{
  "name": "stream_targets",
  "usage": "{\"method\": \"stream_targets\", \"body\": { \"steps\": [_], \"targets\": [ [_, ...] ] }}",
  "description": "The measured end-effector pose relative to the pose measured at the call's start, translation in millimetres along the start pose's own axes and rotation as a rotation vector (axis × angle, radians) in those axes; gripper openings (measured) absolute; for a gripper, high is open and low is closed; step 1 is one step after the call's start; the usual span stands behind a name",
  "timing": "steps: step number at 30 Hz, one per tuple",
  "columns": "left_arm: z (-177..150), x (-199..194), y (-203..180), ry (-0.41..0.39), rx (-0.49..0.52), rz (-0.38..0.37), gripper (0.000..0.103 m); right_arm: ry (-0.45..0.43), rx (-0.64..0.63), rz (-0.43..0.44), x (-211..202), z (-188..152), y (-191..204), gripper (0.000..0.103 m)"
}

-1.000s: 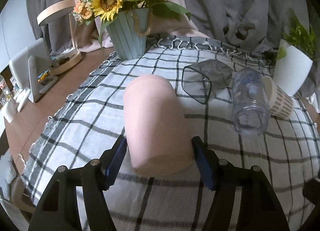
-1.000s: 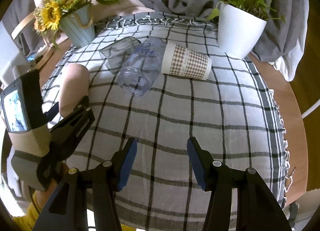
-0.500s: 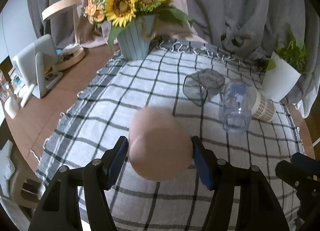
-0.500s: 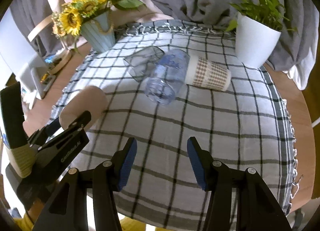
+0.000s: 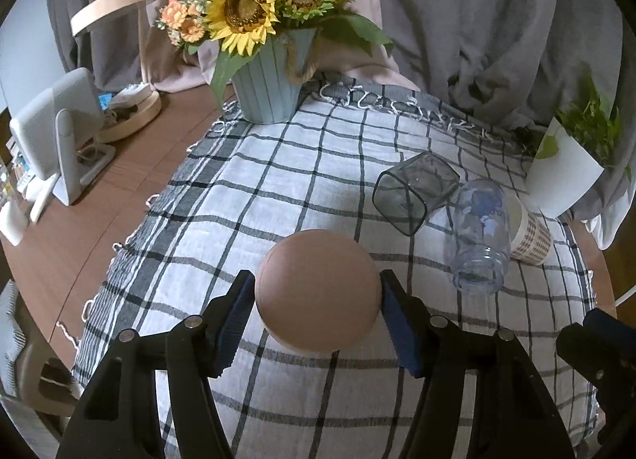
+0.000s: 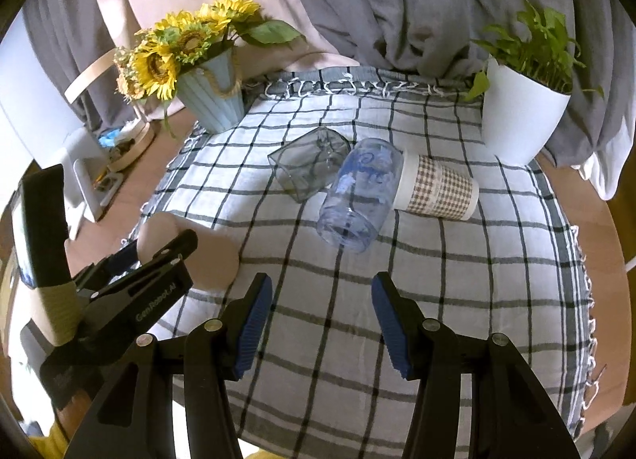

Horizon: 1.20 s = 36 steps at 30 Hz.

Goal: Flip cup upside down
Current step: 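Rotate the pink cup with the left gripper, rim facing down, then set the pink cup upside down on the cloth and open the left gripper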

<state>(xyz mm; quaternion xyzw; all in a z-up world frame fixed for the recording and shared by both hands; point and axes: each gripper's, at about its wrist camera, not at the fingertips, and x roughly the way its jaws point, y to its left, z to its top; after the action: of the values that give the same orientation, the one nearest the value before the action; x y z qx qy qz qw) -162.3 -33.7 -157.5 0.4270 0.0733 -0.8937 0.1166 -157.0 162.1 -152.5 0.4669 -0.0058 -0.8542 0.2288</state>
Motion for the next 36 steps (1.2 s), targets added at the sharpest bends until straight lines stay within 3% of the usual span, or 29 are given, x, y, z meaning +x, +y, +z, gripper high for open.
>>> {"method": "stream_targets", "body": {
  "steps": [9,13,17,21,24,26,30,36],
  "targets": [
    [10.9,12.6,4.2,0.067,0.007,-0.026,0.063,-0.001,0.05,-0.021,1.0,2.5,5.7,0.052],
    [12.2,17.1,4.8,0.1,0.021,-0.037,0.082,-0.015,0.071,-0.034,-4.1,3.8,8.6,0.052],
    [12.2,16.7,4.2,0.092,0.049,-0.041,0.086,-0.035,0.071,-0.07,-9.1,3.6,14.4,0.064],
    [14.0,13.6,5.5,0.086,0.07,-0.052,0.086,-0.036,0.085,-0.088,-12.5,2.3,18.2,0.065],
    [15.6,2.2,7.0,0.077,0.087,-0.067,0.089,-0.046,0.101,-0.106,-18.0,0.7,19.4,0.071],
    [16.5,-11.2,8.6,0.063,0.103,-0.087,0.097,-0.055,0.113,-0.111,-24.7,-0.9,20.5,0.072],
    [19.8,-46.3,12.5,0.004,0.143,-0.091,0.103,-0.101,0.135,-0.13,-46.2,-3.7,26.2,0.082],
    [21.7,-90.6,28.1,-0.053,0.169,-0.045,0.103,-0.174,0.148,-0.169,-78.5,-11.0,45.6,0.091]
  ]
}}
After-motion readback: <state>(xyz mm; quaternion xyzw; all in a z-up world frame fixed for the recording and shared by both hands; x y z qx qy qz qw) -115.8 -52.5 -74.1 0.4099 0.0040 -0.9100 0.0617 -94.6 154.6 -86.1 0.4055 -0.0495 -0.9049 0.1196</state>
